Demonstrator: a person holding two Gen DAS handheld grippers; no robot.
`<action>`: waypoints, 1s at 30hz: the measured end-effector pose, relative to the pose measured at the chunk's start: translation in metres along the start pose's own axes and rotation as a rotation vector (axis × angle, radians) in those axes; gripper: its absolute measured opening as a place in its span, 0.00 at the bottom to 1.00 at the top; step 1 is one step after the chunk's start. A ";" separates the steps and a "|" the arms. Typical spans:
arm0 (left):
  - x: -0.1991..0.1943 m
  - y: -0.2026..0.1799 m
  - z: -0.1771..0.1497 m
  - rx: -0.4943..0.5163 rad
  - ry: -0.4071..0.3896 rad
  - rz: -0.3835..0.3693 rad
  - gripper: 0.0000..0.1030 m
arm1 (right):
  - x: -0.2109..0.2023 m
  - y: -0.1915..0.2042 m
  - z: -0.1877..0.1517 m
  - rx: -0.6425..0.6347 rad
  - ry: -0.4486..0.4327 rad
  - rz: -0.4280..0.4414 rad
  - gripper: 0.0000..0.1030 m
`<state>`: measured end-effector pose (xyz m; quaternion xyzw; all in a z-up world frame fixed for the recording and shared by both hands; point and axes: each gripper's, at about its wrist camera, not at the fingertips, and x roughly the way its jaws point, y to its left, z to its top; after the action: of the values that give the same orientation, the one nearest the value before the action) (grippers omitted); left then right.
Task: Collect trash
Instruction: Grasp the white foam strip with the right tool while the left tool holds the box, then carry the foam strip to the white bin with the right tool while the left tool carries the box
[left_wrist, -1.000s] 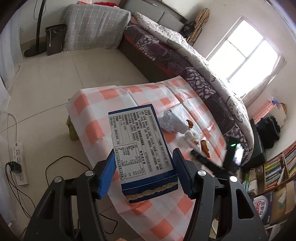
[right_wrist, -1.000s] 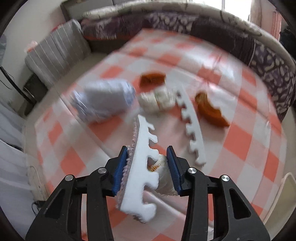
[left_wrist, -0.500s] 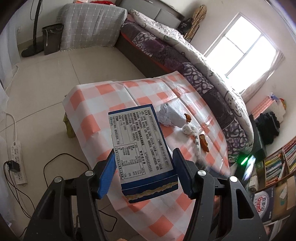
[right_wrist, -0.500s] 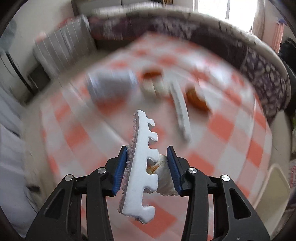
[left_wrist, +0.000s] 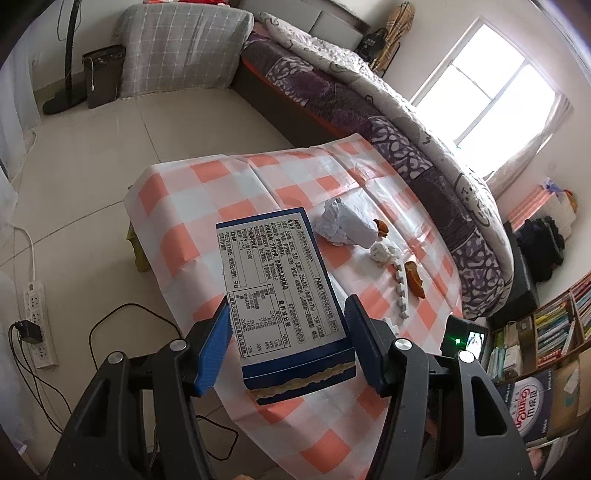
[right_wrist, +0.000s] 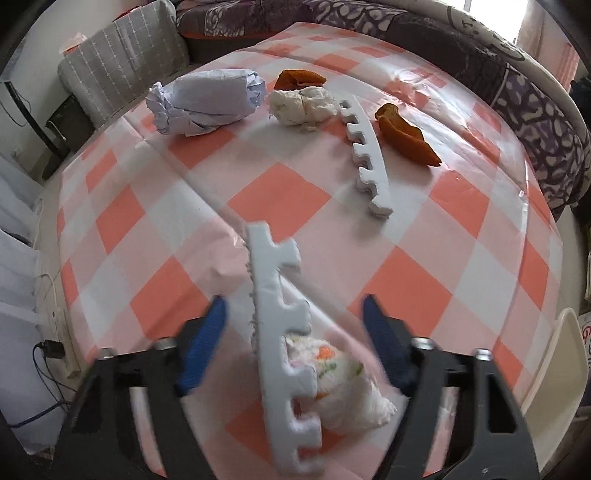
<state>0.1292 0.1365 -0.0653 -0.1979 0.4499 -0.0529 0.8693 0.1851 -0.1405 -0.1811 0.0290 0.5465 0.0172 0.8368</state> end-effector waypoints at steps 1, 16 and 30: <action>0.001 -0.001 0.000 0.003 0.002 0.003 0.58 | 0.002 0.002 -0.001 -0.006 0.003 0.002 0.31; -0.002 -0.006 -0.001 0.020 -0.038 -0.013 0.58 | -0.076 0.003 0.025 0.086 -0.274 0.175 0.21; -0.031 -0.041 -0.013 0.135 -0.224 0.020 0.58 | -0.169 -0.007 0.010 0.115 -0.439 0.085 0.21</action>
<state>0.1039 0.1037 -0.0327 -0.1389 0.3473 -0.0520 0.9260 0.1259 -0.1575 -0.0228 0.1026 0.3498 0.0147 0.9311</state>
